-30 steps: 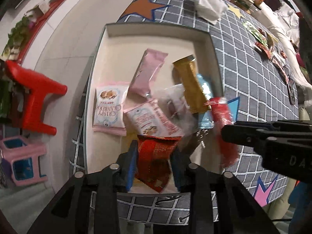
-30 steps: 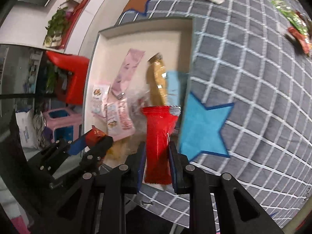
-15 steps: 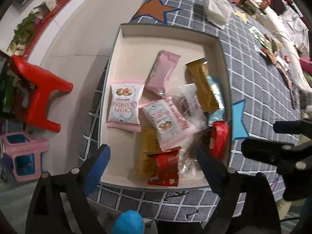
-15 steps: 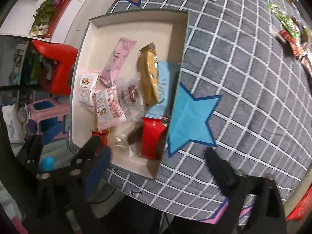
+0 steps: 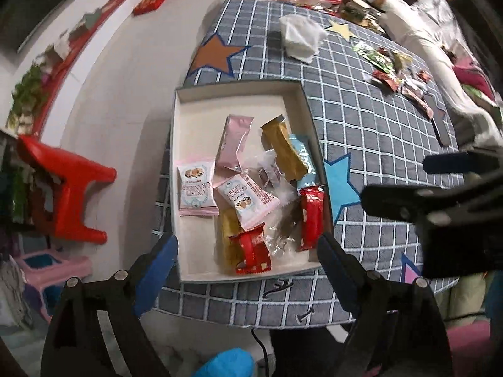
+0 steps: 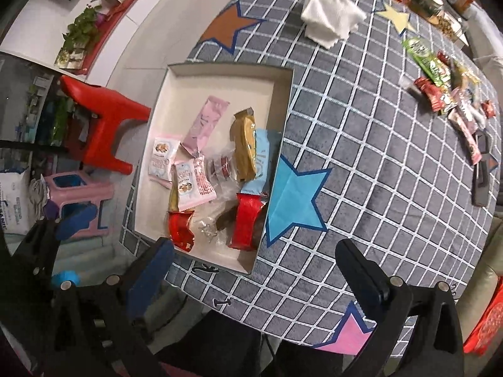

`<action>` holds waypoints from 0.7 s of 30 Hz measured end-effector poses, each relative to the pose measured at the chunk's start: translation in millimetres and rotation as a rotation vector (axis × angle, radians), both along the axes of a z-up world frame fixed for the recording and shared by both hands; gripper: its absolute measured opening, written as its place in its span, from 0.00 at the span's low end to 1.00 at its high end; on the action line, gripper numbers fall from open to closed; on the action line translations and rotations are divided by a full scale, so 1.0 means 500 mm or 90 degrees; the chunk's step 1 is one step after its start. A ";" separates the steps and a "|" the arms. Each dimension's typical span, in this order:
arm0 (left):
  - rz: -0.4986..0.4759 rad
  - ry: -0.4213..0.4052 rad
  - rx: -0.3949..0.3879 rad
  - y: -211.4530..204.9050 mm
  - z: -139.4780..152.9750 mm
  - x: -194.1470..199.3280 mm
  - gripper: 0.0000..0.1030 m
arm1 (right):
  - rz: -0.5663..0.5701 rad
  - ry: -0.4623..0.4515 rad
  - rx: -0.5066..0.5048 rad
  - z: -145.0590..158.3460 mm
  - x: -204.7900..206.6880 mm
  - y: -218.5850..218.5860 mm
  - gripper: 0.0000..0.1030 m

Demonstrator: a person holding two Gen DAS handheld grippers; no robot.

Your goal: Organize snacks

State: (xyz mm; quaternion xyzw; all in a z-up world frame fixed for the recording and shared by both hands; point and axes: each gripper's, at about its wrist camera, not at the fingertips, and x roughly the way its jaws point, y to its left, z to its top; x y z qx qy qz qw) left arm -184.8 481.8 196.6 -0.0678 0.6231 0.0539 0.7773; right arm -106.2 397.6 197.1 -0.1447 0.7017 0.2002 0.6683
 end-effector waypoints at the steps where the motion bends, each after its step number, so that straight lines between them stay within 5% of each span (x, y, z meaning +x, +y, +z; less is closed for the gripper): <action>1: -0.002 0.000 0.010 -0.004 0.007 -0.004 0.89 | -0.001 -0.002 0.001 0.006 -0.002 -0.001 1.00; 21: 0.070 -0.005 0.084 -0.011 0.060 -0.039 0.89 | 0.054 -0.030 -0.012 0.043 -0.040 0.024 1.00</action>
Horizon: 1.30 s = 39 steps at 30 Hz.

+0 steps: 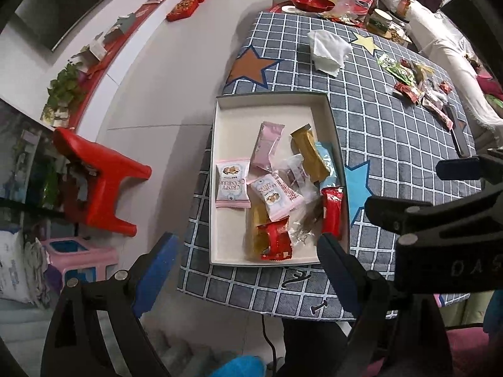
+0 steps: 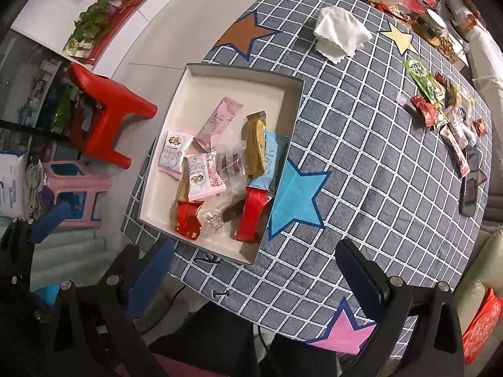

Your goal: Organize snacks

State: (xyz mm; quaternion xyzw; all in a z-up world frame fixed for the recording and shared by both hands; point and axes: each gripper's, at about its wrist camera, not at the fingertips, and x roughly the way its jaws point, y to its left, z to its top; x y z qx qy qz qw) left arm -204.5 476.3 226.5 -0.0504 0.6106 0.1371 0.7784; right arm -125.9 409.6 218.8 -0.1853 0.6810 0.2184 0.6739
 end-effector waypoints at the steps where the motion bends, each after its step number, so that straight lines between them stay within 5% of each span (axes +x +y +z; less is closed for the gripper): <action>1: 0.001 0.000 0.001 -0.001 0.001 -0.001 0.89 | 0.002 0.000 -0.001 0.000 -0.001 0.000 1.00; 39: -0.001 0.003 -0.001 -0.013 0.000 -0.005 0.89 | 0.009 0.006 -0.011 -0.010 -0.007 0.000 1.00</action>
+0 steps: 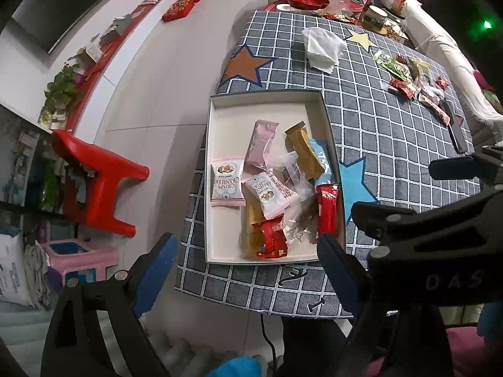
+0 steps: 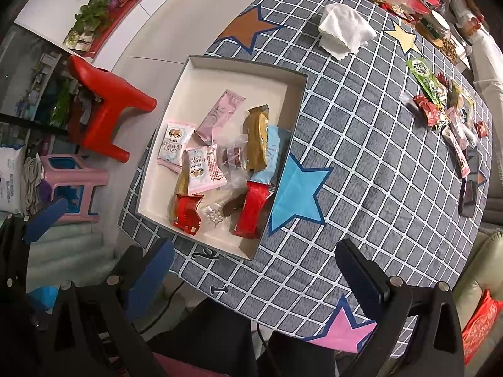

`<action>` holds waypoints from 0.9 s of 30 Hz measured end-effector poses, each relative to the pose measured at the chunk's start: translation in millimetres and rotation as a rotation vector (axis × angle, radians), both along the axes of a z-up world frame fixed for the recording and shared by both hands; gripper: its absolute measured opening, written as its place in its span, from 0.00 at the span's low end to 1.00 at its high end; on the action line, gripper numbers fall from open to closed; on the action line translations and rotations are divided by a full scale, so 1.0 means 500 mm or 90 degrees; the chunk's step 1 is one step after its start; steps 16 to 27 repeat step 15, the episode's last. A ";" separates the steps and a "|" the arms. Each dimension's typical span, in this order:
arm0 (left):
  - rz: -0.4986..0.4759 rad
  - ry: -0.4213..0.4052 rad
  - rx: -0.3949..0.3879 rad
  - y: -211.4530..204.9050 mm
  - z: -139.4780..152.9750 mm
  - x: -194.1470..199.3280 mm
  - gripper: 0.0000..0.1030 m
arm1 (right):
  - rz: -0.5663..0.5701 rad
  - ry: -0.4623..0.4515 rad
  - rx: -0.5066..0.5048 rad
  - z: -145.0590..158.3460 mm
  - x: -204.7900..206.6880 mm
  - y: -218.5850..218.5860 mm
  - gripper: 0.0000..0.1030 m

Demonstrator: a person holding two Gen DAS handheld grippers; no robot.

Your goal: Organize snacks

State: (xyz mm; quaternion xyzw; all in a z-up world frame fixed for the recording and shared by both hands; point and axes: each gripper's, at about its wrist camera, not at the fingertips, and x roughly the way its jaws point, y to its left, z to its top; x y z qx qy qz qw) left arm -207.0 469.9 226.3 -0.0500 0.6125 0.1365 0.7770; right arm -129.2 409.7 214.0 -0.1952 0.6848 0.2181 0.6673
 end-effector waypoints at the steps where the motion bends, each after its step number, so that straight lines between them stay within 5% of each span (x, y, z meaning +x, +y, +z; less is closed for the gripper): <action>1: 0.000 0.000 -0.001 0.000 0.000 -0.001 0.89 | 0.000 0.000 0.000 0.000 0.000 0.000 1.00; 27: 0.011 -0.013 -0.030 0.002 0.001 -0.003 0.89 | 0.007 0.004 -0.001 -0.002 -0.001 0.003 1.00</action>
